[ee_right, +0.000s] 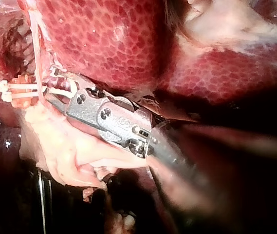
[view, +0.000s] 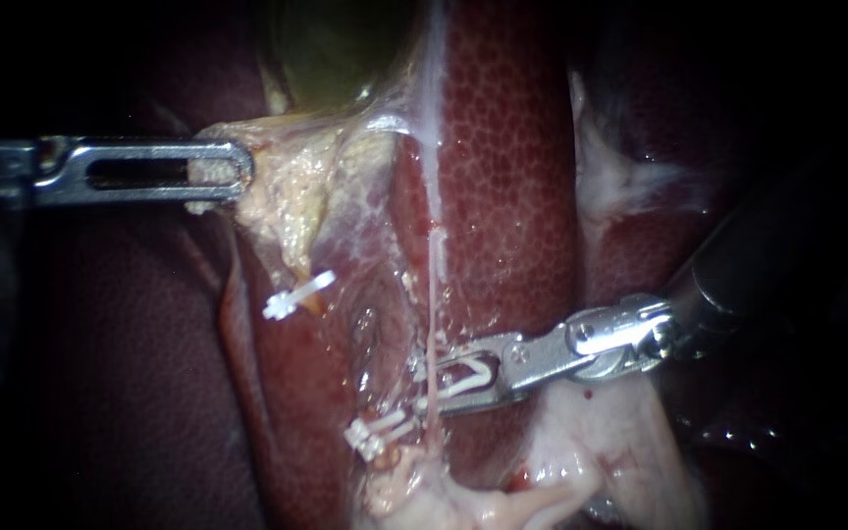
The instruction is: Clipping first clip right tube
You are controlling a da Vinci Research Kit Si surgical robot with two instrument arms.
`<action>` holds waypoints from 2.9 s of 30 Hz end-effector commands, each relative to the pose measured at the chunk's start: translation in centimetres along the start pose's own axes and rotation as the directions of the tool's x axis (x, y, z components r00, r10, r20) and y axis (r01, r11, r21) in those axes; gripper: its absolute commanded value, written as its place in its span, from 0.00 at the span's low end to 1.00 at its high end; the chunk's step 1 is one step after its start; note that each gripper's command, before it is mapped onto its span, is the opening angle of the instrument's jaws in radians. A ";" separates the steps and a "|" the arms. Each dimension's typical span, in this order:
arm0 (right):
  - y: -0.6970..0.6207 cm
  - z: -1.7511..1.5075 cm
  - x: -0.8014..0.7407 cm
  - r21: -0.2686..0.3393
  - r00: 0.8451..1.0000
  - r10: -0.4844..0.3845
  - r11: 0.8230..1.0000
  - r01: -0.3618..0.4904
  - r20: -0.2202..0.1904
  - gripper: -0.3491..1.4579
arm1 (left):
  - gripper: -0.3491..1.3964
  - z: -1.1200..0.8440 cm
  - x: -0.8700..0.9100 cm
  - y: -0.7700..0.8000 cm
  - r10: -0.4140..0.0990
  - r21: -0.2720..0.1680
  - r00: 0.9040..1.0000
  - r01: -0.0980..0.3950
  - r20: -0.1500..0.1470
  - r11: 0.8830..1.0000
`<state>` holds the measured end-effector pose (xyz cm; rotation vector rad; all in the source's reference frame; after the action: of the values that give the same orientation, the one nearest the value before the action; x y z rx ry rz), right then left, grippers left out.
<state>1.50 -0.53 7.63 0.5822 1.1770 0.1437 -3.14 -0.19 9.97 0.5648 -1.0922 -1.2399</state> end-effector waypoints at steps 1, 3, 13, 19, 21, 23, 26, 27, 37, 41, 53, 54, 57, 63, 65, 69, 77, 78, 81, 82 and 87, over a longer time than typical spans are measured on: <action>0.00 0.00 0.00 0.000 1.000 0.000 1.000 0.000 0.000 0.28 | 0.00 0.00 0.00 0.00 0.000 0.000 1.000 0.000 0.000 1.000; 0.00 0.00 0.00 0.000 1.000 0.000 1.000 0.000 0.000 0.28 | 0.00 0.00 0.00 0.00 0.000 0.000 1.000 0.000 0.000 1.000; 0.00 -0.15 0.04 0.005 1.000 0.005 1.000 -0.005 -0.002 0.25 | 0.00 0.00 0.00 0.00 0.000 0.000 1.000 0.000 0.000 1.000; 0.00 -0.35 0.11 0.008 1.000 0.011 1.000 -0.011 -0.005 0.25 | 0.00 0.00 0.00 0.00 0.000 0.000 1.000 0.000 0.000 1.000; -0.01 -0.41 0.13 0.005 1.000 0.012 1.000 -0.012 -0.005 0.24 | 0.00 0.00 0.00 0.00 0.000 0.000 1.000 0.000 0.000 1.000; -0.01 -0.48 0.14 0.004 1.000 0.014 1.000 -0.014 -0.005 0.24 | 0.00 0.00 0.00 0.00 0.000 0.000 1.000 0.000 0.000 1.000; -0.02 -0.55 0.16 0.004 1.000 0.016 1.000 -0.016 -0.006 0.23 | 0.00 0.00 0.00 0.00 0.000 0.000 1.000 0.000 0.000 1.000; -0.02 -0.56 0.16 0.004 1.000 0.016 1.000 -0.016 -0.006 0.23 | 0.00 0.00 0.00 0.00 0.000 0.000 1.000 0.000 0.000 1.000; -0.06 -0.52 0.20 0.004 1.000 0.015 1.000 -0.015 -0.012 0.24 | 0.00 0.00 0.00 0.00 0.000 0.000 1.000 0.000 0.000 1.000; -0.06 -0.48 0.19 0.003 1.000 0.014 1.000 -0.014 -0.018 0.28 | 0.00 0.00 0.00 0.00 0.000 0.000 1.000 0.000 0.000 1.000; -0.05 -0.29 0.16 -0.009 0.999 0.039 0.999 -0.039 -0.035 0.38 | 0.00 0.00 0.00 0.00 0.000 0.000 1.000 0.000 0.000 1.000; -0.06 -0.26 0.15 -0.007 0.999 0.038 0.999 -0.038 -0.034 0.39 | 0.00 0.00 0.00 0.00 0.000 0.000 1.000 0.000 0.000 1.000; -0.06 -0.19 0.13 -0.004 0.998 0.053 0.999 -0.053 -0.038 0.39 | 0.00 0.00 0.00 0.00 0.000 0.000 1.000 0.000 0.000 1.000; -0.06 -0.09 0.12 0.012 0.993 0.091 0.996 -0.091 -0.077 0.43 | 0.00 0.00 0.00 0.00 0.000 0.000 1.000 0.000 0.000 1.000; -0.05 -0.07 0.13 0.021 0.991 0.103 0.995 -0.101 -0.089 0.43 | 0.00 0.00 0.00 0.00 0.000 0.000 1.000 0.000 0.000 1.000; -0.06 -0.03 0.12 0.040 0.983 0.142 0.990 -0.138 -0.113 0.45 | 0.00 0.00 0.00 0.00 0.000 0.000 1.000 0.000 0.000 1.000; -0.11 0.12 0.05 0.101 0.968 0.207 0.976 -0.193 -0.143 0.45 | 0.00 0.00 0.00 0.00 0.000 0.000 1.000 0.000 0.000 1.000; -0.12 0.14 0.05 0.108 0.967 0.210 0.975 -0.195 -0.145 0.45 | 0.00 0.00 0.00 0.00 0.000 0.000 1.000 0.000 0.000 1.000; -0.17 0.20 0.05 0.127 0.964 0.219 0.971 -0.201 -0.149 0.44 | 0.00 0.00 0.00 0.00 0.000 0.000 1.000 0.000 0.000 1.000; -0.18 0.21 0.05 0.130 0.965 0.218 0.971 -0.199 -0.148 0.44 | 0.00 0.00 0.00 0.00 0.000 0.000 1.000 0.000 0.000 1.000; -0.20 0.26 0.08 0.136 0.963 0.222 0.970 -0.201 -0.155 0.44 | 0.00 0.00 0.00 0.00 0.000 0.000 1.000 0.000 0.000 1.000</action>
<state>1.73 -0.75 7.53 0.8174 1.2920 0.3142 -3.14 -0.19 9.97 0.5645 -1.0924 -1.2400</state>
